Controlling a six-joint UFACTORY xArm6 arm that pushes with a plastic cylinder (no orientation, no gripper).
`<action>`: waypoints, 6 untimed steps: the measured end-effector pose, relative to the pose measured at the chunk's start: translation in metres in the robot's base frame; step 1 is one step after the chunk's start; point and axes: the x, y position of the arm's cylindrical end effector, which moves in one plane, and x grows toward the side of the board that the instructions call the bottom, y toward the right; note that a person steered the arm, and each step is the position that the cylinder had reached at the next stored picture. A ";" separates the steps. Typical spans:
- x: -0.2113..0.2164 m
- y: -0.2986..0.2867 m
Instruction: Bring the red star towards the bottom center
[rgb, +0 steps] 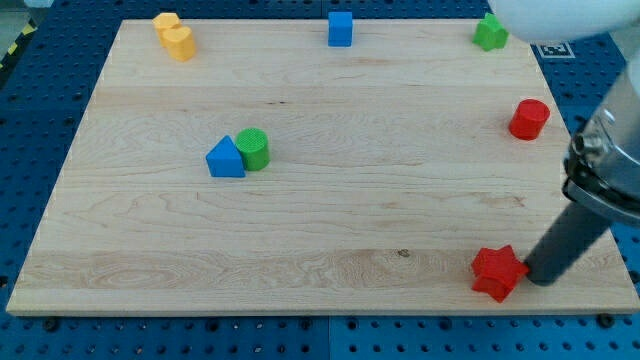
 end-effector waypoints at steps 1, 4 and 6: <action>0.018 0.001; 0.000 -0.054; -0.045 -0.063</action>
